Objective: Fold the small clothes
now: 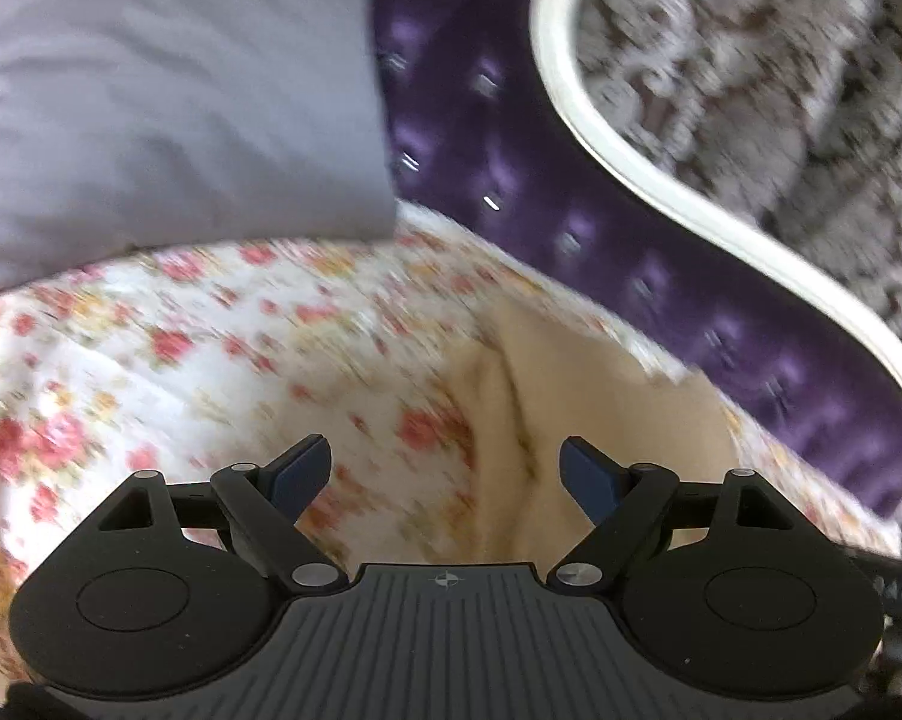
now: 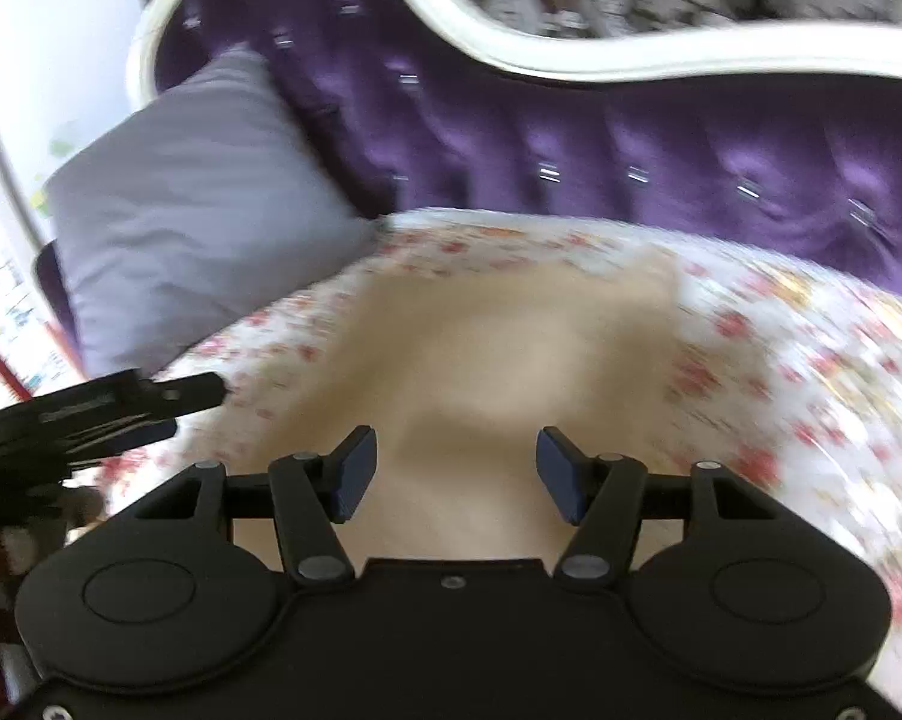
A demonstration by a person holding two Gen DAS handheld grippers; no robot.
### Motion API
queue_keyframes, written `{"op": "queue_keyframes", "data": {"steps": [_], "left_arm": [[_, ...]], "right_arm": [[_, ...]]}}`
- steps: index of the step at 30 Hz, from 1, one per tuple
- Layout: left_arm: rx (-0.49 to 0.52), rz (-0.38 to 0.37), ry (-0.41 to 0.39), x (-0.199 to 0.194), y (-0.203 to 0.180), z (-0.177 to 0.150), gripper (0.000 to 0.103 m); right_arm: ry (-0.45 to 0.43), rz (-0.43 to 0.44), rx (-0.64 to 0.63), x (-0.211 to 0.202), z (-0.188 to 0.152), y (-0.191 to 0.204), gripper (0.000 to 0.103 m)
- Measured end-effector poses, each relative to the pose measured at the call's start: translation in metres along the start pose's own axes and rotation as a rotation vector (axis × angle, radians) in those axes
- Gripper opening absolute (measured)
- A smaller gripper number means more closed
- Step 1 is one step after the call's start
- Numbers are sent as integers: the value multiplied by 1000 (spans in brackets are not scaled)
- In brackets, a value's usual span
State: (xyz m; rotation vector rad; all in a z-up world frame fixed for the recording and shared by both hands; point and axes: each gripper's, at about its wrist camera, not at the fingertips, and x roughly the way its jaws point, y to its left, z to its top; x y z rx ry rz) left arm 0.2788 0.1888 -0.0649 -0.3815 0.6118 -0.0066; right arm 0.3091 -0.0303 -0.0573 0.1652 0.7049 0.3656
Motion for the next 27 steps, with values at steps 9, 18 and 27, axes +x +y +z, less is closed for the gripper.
{"op": "queue_keyframes", "data": {"steps": [9, 18, 27], "left_arm": [[28, -94, 140, 19, -18, -25, 78], [130, -158, 277, 8, -40, -38, 70], [188, -100, 98, -29, -71, 5, 71]], "right_arm": [[62, 49, 188, -14, -33, -47, 69], [111, 69, 128, -17, -34, -43, 19], [65, 66, 122, -42, -34, -65, 32]]}}
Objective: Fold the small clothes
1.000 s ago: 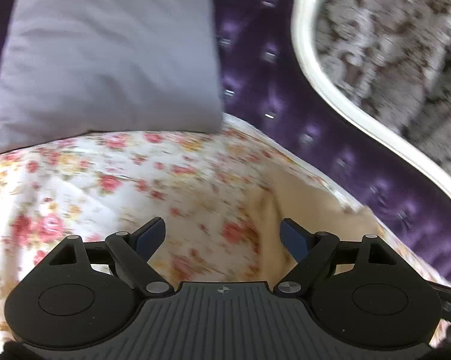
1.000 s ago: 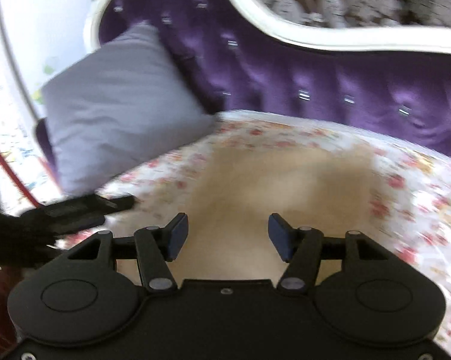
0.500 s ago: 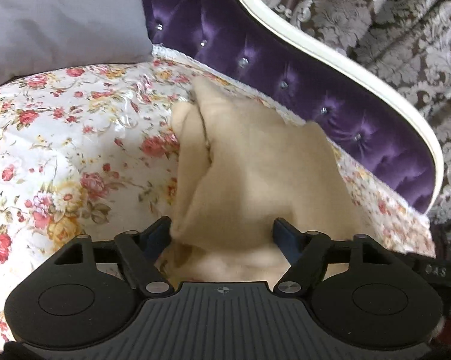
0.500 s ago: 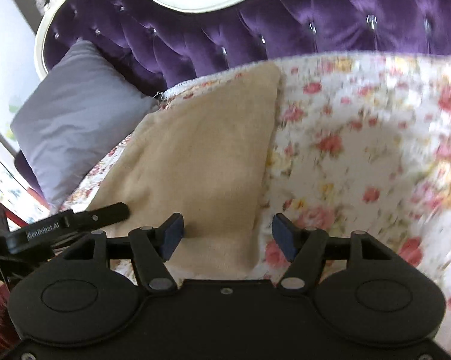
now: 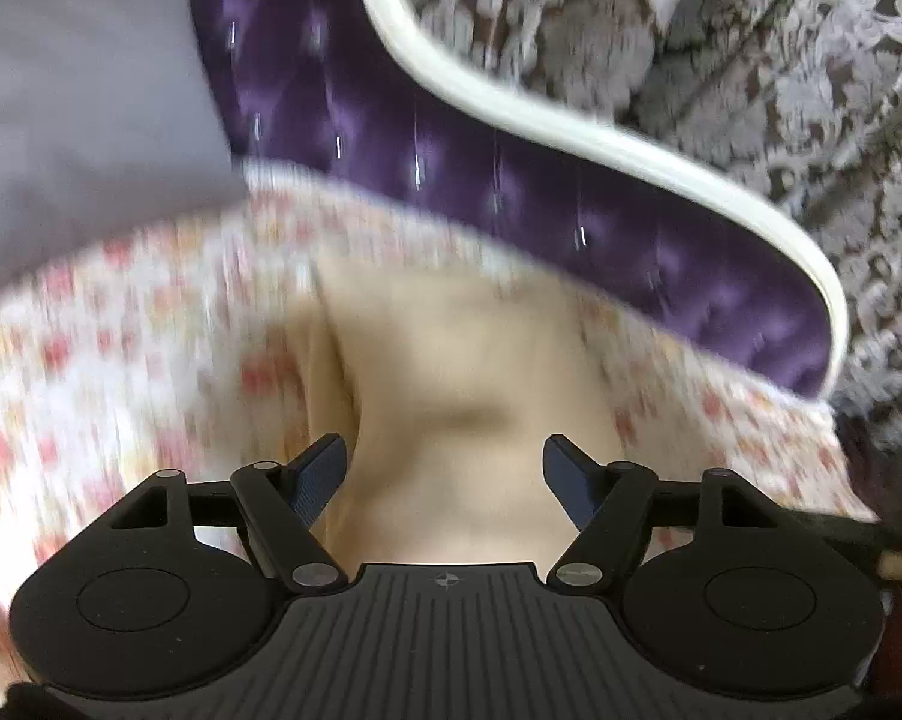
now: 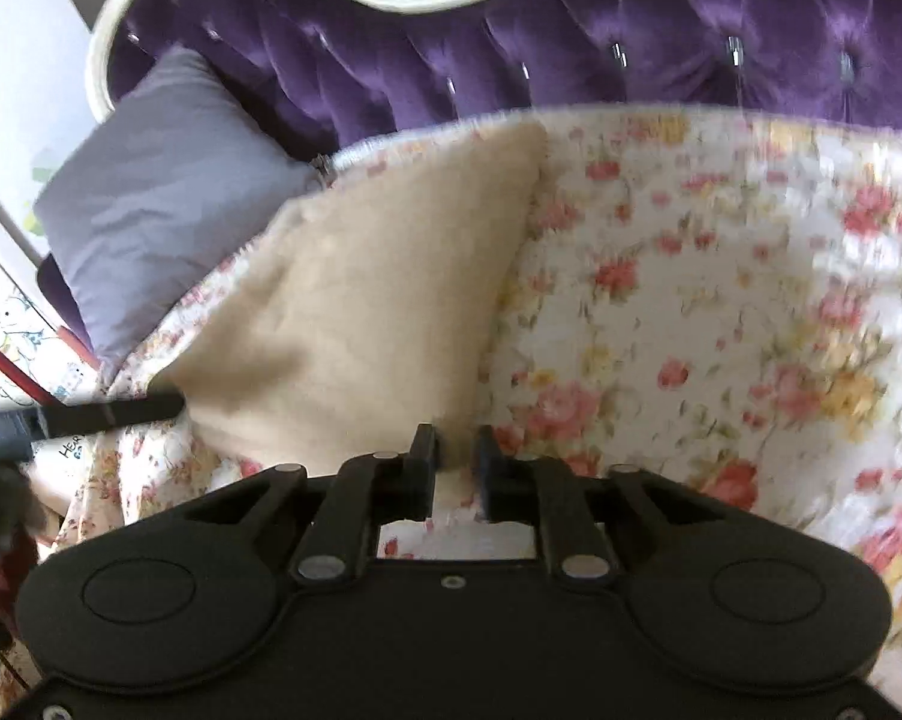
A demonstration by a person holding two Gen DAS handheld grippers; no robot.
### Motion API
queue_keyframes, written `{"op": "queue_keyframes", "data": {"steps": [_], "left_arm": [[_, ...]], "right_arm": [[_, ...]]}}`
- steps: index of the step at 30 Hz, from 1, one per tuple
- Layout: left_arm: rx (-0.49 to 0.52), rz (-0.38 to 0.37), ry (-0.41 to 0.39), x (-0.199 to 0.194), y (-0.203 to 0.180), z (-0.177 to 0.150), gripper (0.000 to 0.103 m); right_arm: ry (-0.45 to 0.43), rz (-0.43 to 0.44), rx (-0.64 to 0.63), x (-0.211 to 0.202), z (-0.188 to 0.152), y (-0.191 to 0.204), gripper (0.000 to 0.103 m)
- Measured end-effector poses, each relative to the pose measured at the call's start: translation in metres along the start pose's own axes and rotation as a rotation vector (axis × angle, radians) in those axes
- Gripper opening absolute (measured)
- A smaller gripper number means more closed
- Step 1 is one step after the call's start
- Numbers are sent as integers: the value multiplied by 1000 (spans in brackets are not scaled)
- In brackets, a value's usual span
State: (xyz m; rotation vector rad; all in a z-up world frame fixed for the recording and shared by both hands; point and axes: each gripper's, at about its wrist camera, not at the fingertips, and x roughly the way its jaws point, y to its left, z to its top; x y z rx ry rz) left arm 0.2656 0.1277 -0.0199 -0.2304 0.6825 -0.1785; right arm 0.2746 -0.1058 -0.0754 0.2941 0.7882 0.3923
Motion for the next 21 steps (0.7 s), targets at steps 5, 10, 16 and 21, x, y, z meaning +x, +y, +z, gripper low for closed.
{"op": "queue_keyframes", "data": {"steps": [5, 10, 16, 21], "left_arm": [[26, 118, -8, 44, -5, 13, 71], [4, 157, 107, 81, 14, -29, 75], [17, 158, 78, 70, 13, -42, 76], [18, 158, 68, 70, 12, -44, 77]], "right_arm": [[-113, -18, -2, -9, 23, -8, 64], [-144, -50, -106, 0, 43, -4, 80], [-159, -87, -248, 31, 66, 13, 92], [-127, -110, -277, 76, 85, 21, 92]]}}
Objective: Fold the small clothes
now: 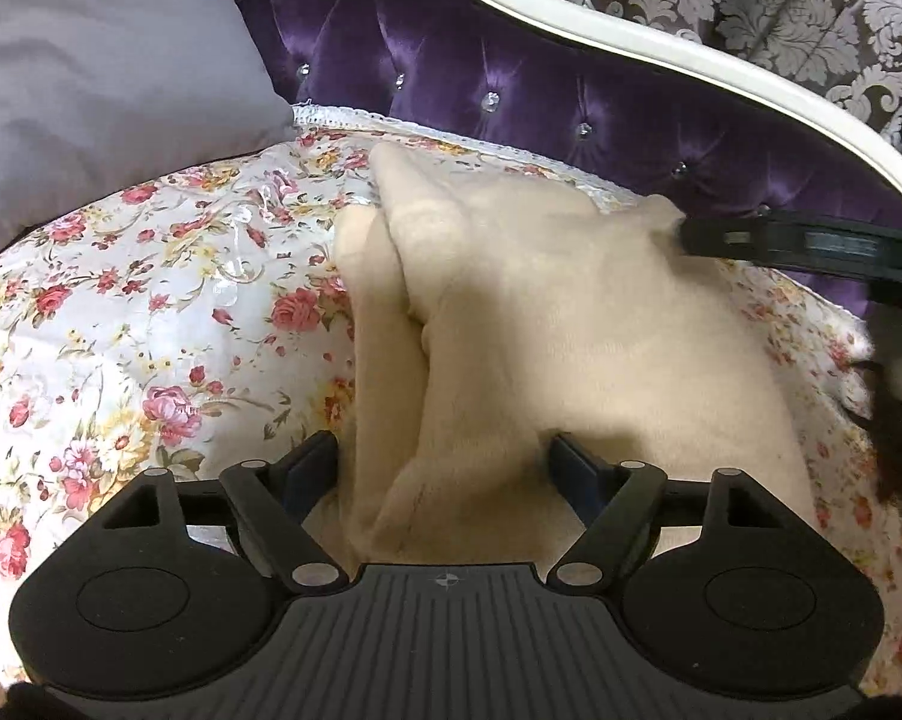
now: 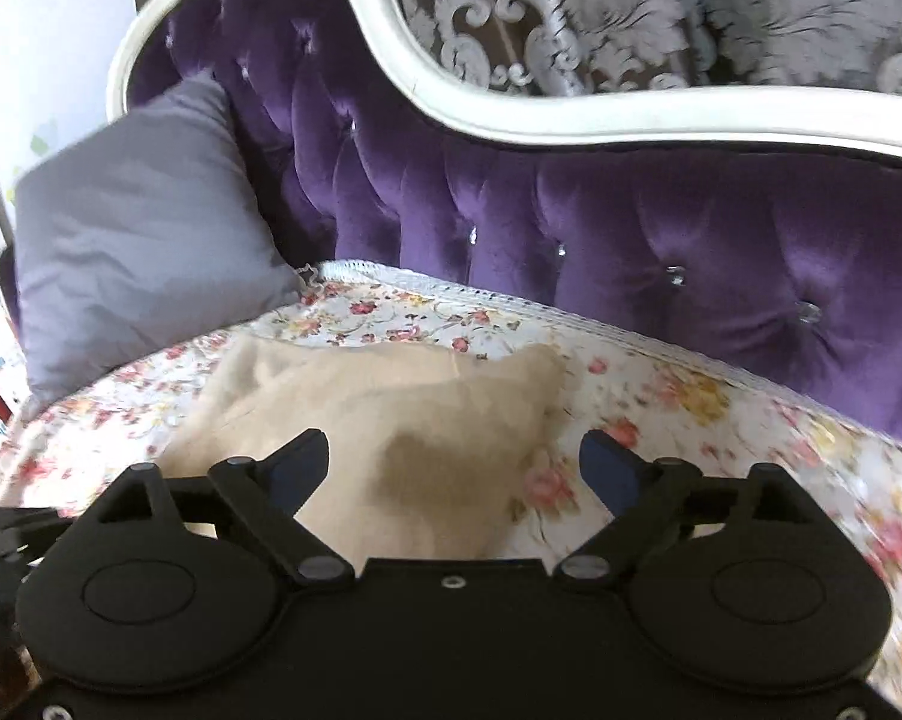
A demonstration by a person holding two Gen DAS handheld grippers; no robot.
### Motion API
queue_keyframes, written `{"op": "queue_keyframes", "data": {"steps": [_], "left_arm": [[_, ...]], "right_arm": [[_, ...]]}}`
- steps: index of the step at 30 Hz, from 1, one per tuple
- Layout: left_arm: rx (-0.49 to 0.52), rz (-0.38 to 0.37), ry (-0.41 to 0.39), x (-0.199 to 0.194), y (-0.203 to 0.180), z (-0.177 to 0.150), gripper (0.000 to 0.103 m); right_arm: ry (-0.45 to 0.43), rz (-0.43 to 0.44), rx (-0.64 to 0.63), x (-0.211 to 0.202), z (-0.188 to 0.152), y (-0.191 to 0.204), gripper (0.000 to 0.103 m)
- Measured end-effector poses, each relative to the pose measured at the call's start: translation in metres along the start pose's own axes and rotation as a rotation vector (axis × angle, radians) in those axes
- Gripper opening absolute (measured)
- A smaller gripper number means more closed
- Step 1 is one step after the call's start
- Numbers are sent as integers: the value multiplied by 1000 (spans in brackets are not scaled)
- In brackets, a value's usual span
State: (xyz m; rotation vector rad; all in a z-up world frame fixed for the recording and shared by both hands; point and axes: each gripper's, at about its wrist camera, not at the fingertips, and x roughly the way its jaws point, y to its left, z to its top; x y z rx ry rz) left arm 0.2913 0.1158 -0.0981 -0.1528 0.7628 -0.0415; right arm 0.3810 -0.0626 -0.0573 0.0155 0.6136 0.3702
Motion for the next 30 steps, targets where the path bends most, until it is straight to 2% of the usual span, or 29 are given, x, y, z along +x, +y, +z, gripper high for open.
{"op": "queue_keyframes", "data": {"steps": [4, 5, 8, 11, 13, 16, 21, 23, 25, 26, 27, 29, 30], "left_arm": [[-9, -5, -9, 2, -2, 0, 77], [-8, -5, -7, 1, -2, 0, 77], [10, -10, 8, 0, -2, 3, 77], [-4, -36, 39, -8, 2, 17, 74], [-19, -52, -22, -21, 2, 33, 74], [18, -34, -101, -27, -4, 65, 74], [13, 26, -50, 23, -1, 106, 74], [6, 79, -11, 45, 5, 110, 74], [8, 141, 62, 70, 14, 108, 79], [-16, 130, 56, 75, 21, 106, 87], [-59, 126, 56, 78, 29, 106, 91], [-131, 108, 63, 79, 42, 104, 93], [-131, 105, 58, 79, 44, 103, 94]], "right_arm": [[115, -112, 1, 52, -1, -13, 94], [117, -104, 24, 59, -3, -20, 102], [117, -57, 142, 61, -7, -38, 101], [110, -23, 169, 50, -8, -40, 102], [81, 12, 204, 35, -9, -43, 102], [45, 68, 279, 14, -12, -49, 102], [67, 104, 297, 6, -24, -40, 102], [89, 106, 281, 7, -29, -34, 102], [115, 74, 242, 8, -39, -27, 102], [96, 66, 215, 5, -44, -24, 102], [91, 56, 194, 2, -47, -21, 102], [82, 48, 182, -5, -53, -19, 102], [78, 44, 179, -9, -56, -19, 102]]}}
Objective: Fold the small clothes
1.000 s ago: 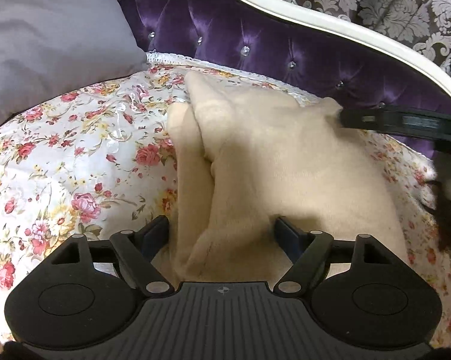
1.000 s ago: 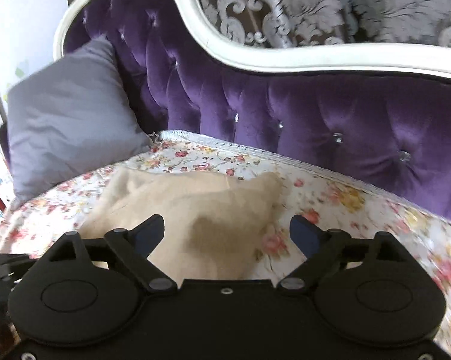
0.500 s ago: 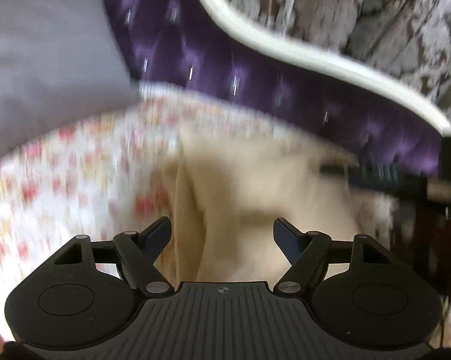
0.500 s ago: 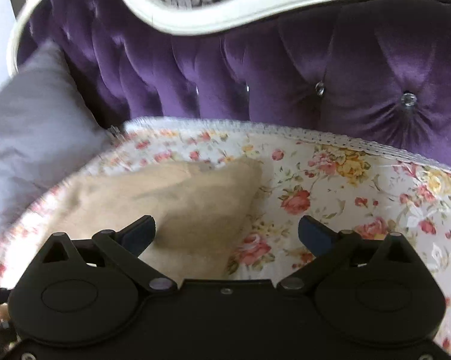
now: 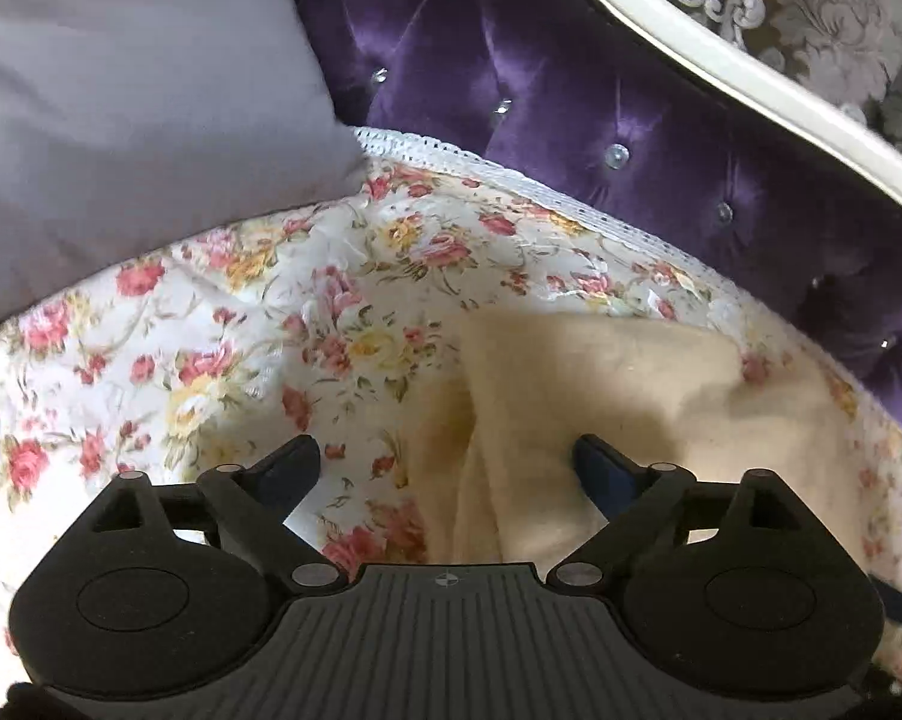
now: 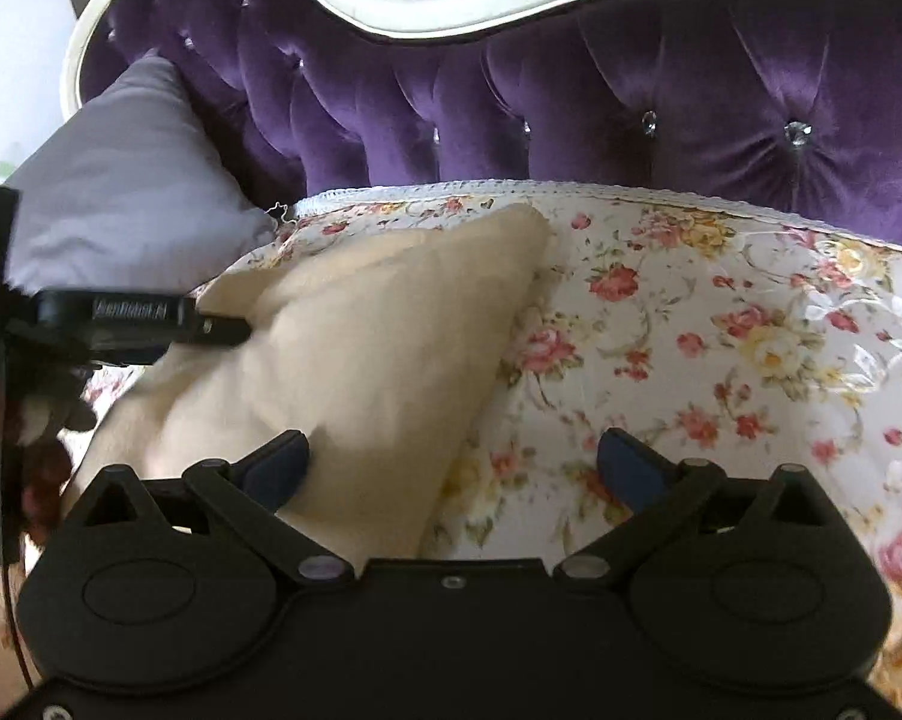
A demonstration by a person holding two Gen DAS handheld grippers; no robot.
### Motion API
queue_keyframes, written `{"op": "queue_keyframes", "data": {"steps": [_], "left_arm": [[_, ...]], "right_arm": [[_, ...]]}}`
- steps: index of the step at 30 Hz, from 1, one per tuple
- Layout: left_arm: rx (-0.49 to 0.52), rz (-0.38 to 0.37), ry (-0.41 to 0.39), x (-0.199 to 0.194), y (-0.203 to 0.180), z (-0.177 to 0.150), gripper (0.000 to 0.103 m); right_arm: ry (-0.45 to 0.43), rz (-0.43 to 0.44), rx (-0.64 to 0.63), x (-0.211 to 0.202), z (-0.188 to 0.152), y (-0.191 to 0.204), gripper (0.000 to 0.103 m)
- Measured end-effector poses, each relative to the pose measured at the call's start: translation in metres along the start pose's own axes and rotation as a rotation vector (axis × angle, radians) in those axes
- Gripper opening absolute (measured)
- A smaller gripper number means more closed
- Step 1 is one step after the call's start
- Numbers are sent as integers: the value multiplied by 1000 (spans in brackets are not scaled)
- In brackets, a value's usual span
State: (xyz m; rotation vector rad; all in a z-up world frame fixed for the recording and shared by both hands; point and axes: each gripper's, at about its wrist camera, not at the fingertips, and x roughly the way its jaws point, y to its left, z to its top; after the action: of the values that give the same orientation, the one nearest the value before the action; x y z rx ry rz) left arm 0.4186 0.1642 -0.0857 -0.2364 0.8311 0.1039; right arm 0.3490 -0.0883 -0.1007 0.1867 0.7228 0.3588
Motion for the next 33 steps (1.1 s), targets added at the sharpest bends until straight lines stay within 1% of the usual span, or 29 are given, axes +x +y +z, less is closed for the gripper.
{"op": "queue_keyframes", "data": {"steps": [2, 4, 6, 8, 9, 10, 12, 15, 18, 19, 20, 24, 27, 31, 33], "left_arm": [[21, 12, -13, -3, -4, -2, 94], [20, -2, -22, -12, -6, -4, 92], [-1, -63, -12, -21, -2, -7, 92], [-25, -159, 37, -27, 6, -15, 92], [-37, -197, 61, -31, 9, -20, 92], [-44, -223, 65, -36, 12, -27, 92], [-37, -237, 60, -47, 21, -39, 92], [-31, -265, 72, -62, 33, -57, 93], [-6, -283, 76, -70, 37, -69, 94], [-5, -290, 73, -70, 37, -70, 97], [-8, -297, 74, -70, 36, -70, 102], [-8, -329, 78, -55, 19, -60, 102], [5, -359, 72, -42, 4, -50, 102], [-47, -413, 67, -24, -3, -35, 102], [-80, -438, 71, -16, -3, -30, 102]], "right_arm": [[-14, -9, -14, -4, -6, 1, 102], [-18, -17, -26, -7, -10, 2, 102], [-9, -9, -20, -9, -8, 1, 102], [6, 14, -8, -10, -5, -3, 102], [12, 26, -1, -11, -5, -5, 102], [17, 41, 7, -13, -5, -7, 102], [21, 63, 21, -16, -7, -10, 102], [26, 92, 35, -21, -10, -14, 102], [27, 126, 62, -24, -12, -18, 103], [26, 142, 83, -24, -12, -21, 103], [24, 155, 103, -23, -11, -24, 103], [23, 239, 189, -12, -3, -31, 103], [32, 322, 241, 7, 7, -32, 103], [33, 406, 284, 31, 19, -30, 103], [39, 415, 286, 40, 25, -27, 103]]}}
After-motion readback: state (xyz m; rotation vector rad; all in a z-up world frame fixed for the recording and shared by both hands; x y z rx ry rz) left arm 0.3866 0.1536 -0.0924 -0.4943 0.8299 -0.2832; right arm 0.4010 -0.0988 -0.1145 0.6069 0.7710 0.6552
